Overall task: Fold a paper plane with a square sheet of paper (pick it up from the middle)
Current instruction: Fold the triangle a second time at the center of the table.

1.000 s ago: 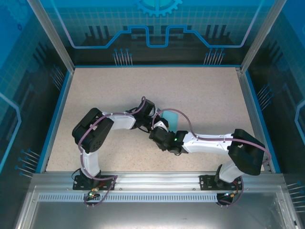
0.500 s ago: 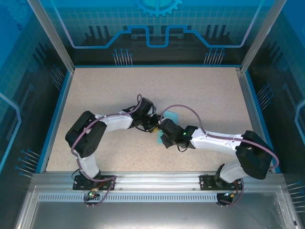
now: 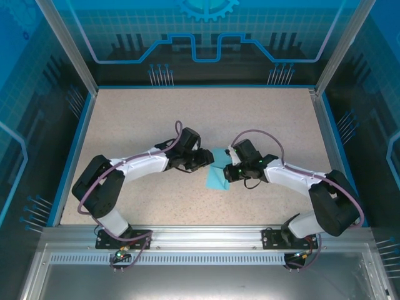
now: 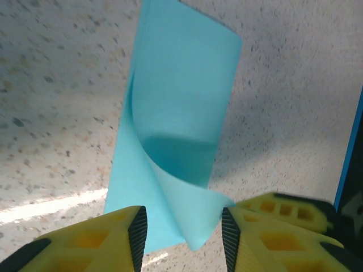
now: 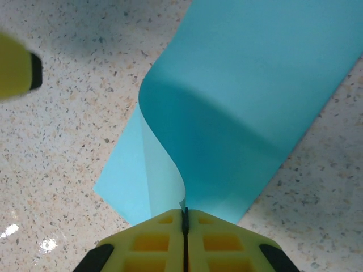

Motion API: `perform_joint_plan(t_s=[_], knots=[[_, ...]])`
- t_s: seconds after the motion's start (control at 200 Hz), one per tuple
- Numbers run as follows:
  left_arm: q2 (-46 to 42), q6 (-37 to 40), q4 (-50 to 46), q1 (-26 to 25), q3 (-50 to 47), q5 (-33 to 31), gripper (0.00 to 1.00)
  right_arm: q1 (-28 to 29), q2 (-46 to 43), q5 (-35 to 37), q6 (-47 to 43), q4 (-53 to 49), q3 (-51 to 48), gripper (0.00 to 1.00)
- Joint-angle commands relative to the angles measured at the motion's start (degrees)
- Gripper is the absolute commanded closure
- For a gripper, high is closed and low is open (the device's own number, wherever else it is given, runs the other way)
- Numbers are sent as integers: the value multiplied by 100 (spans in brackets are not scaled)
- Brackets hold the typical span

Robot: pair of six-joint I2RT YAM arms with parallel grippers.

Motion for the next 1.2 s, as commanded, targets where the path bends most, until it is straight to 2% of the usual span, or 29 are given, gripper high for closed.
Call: perform_joint_plan(t_s=[0.0, 0.2, 0.495, 1.195], knots=[[1, 167, -92, -193, -74, -108, 60, -185, 265, -395, -221, -211, 161, 93], [132, 68, 100, -401, -83, -136, 65, -285, 676, -284, -406, -438, 466, 94], [233, -41, 235, -467, -152, -194, 66, -404, 1006, -101, -635, -750, 809, 94], [406, -47, 225, -476, -61, -166, 67, -450, 1155, -14, -496, -879, 970, 93]])
